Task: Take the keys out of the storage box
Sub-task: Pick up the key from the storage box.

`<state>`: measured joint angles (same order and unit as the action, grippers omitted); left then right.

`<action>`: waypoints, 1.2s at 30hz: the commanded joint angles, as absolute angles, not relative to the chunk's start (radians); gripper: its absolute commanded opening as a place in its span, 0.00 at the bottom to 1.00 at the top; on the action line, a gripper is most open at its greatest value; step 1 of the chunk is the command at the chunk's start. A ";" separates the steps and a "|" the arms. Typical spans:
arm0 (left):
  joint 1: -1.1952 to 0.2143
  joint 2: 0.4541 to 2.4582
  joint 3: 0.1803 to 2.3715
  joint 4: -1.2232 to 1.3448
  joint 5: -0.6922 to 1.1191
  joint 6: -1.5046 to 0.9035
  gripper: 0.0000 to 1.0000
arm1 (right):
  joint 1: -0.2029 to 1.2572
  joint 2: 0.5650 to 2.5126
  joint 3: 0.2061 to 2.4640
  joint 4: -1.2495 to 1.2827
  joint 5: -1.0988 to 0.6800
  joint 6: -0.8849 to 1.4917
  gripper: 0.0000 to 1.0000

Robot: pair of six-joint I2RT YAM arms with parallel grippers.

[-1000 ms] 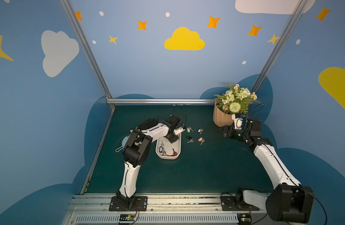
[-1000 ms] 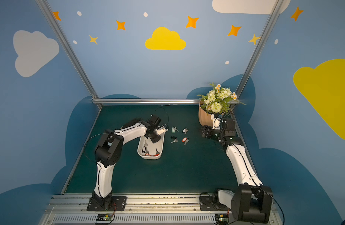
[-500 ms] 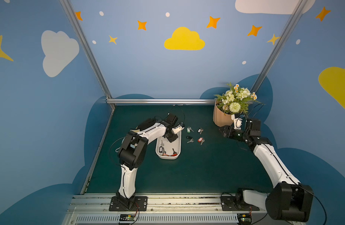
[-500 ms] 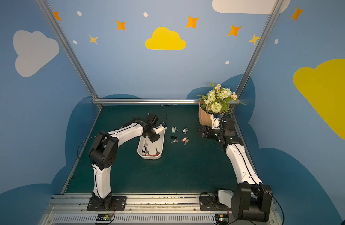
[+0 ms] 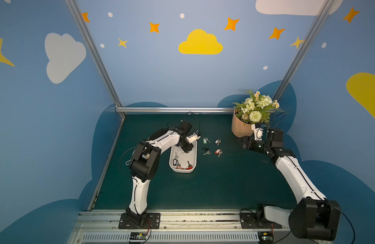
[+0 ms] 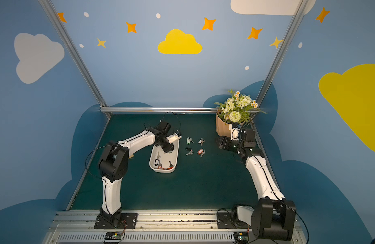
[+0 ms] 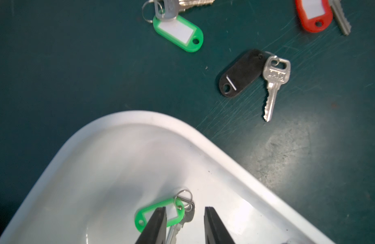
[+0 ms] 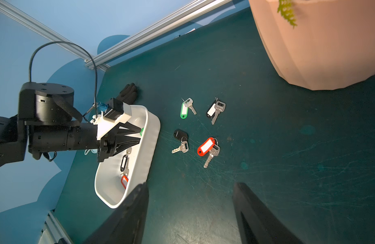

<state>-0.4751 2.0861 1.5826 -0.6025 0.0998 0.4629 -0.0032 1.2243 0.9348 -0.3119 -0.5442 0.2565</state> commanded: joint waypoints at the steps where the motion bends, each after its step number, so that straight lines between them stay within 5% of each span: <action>1: -0.472 2.122 1.614 -0.663 0.137 0.489 0.36 | -0.008 1.218 0.965 -0.319 -0.557 0.252 0.68; 25: -0.476 2.195 1.666 -0.675 0.090 0.515 0.36 | -0.009 1.219 0.970 -0.308 -0.579 0.261 0.80; 36: -0.479 2.186 1.642 -0.679 0.067 0.515 0.26 | -0.012 1.221 0.973 -0.303 -0.576 0.262 0.83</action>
